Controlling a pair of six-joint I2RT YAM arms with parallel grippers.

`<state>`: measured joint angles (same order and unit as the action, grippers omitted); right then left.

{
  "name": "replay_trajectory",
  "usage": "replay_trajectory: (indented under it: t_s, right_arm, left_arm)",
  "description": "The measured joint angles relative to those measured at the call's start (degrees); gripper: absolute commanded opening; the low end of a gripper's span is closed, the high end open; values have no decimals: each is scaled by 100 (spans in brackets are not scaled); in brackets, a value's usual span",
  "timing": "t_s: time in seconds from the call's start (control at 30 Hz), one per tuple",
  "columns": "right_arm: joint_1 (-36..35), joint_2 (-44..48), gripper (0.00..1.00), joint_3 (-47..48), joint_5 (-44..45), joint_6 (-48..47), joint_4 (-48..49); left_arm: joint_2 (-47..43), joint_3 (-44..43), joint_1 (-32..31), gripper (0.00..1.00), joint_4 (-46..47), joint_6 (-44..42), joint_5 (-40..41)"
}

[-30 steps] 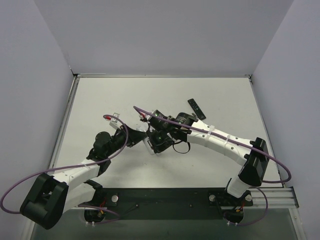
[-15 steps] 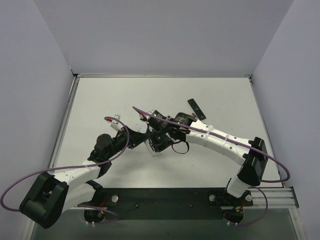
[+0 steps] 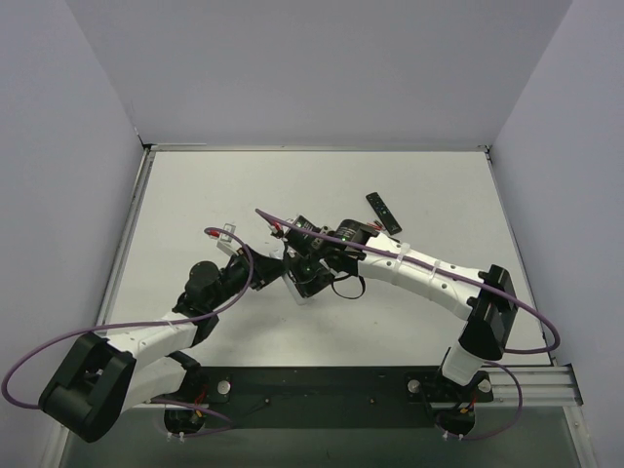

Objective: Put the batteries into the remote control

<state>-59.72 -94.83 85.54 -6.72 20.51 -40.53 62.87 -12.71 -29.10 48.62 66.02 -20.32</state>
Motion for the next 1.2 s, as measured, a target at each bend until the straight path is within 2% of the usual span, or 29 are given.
replay_trajectory:
  t_s: [0.47, 0.8, 1.2]
  right_arm:
    - [-37, -72, 8, 48, 46, 17, -4]
    - [-68, -109, 23, 76, 74, 42, 7]
    - [-114, -129, 30, 85, 238, 37, 66]
  left_arm:
    - [72, 13, -131, 0, 7, 81, 70]
    - [98, 92, -199, 0, 216, 232, 199]
    - [188, 223, -208, 0, 293, 538, 332]
